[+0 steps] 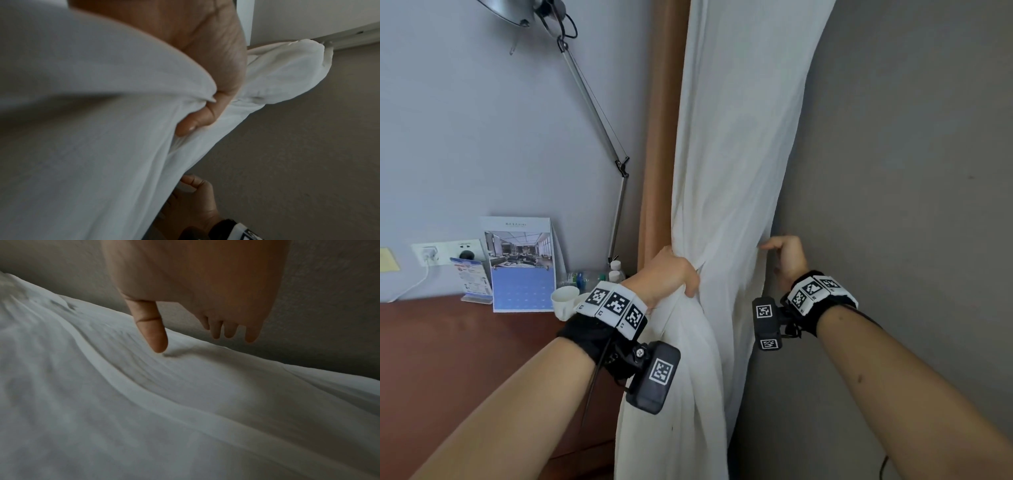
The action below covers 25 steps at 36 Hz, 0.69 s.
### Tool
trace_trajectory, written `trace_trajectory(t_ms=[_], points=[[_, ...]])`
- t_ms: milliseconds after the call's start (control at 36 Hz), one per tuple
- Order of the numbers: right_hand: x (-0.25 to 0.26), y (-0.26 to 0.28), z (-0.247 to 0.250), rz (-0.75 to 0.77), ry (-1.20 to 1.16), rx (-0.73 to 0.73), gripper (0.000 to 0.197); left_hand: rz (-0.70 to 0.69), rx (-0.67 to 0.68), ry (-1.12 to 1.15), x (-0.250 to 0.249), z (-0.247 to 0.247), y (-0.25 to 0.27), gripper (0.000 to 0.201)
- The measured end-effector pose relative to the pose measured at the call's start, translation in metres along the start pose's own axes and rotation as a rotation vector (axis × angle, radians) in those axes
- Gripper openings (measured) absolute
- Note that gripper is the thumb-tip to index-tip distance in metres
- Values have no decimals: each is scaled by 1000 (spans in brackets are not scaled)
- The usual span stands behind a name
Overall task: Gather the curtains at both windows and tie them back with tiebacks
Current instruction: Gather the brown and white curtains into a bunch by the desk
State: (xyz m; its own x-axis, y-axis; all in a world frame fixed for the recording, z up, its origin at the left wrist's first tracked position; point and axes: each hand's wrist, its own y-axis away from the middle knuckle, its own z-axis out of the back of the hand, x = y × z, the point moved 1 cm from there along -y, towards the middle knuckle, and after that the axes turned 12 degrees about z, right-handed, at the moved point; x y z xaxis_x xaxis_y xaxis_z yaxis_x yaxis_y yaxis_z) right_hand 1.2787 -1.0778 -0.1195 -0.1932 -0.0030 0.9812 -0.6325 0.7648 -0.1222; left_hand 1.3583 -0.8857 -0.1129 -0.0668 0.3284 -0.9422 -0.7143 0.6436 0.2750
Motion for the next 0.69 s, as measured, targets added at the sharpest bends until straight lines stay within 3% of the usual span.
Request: trace_trajectory(t_ms=[83, 111, 167, 194, 278, 361, 444, 583, 694], points=[[-6, -3, -1, -21, 1, -18, 12, -4, 21, 3, 0, 7, 3, 57], [-10, -6, -1, -32, -5, -20, 24, -4, 16, 4, 0, 8, 4, 57], [-23, -19, 1, -63, -38, -24, 66, 3, -10, 6, 3, 11, 3, 66], [-27, -23, 2, -77, -56, -8, 73, 10, -21, 6, 4, 12, 2, 74], [-15, -13, -6, -34, -132, -2, 36, 14, -43, 9, 5, 12, 4, 74], [-5, -3, -17, 17, -235, 41, 45, 10, -57, 7, 4, 11, 9, 57], [0, 3, -27, 81, -333, 61, 36, 9, -69, 20, 2, 10, 10, 47], [9, 18, -42, 144, -373, 75, 37, -17, -109, 32, 2, 7, 5, 45], [28, 25, -41, 329, -313, -133, 38, -59, -140, 63, 5, 3, -4, 39]])
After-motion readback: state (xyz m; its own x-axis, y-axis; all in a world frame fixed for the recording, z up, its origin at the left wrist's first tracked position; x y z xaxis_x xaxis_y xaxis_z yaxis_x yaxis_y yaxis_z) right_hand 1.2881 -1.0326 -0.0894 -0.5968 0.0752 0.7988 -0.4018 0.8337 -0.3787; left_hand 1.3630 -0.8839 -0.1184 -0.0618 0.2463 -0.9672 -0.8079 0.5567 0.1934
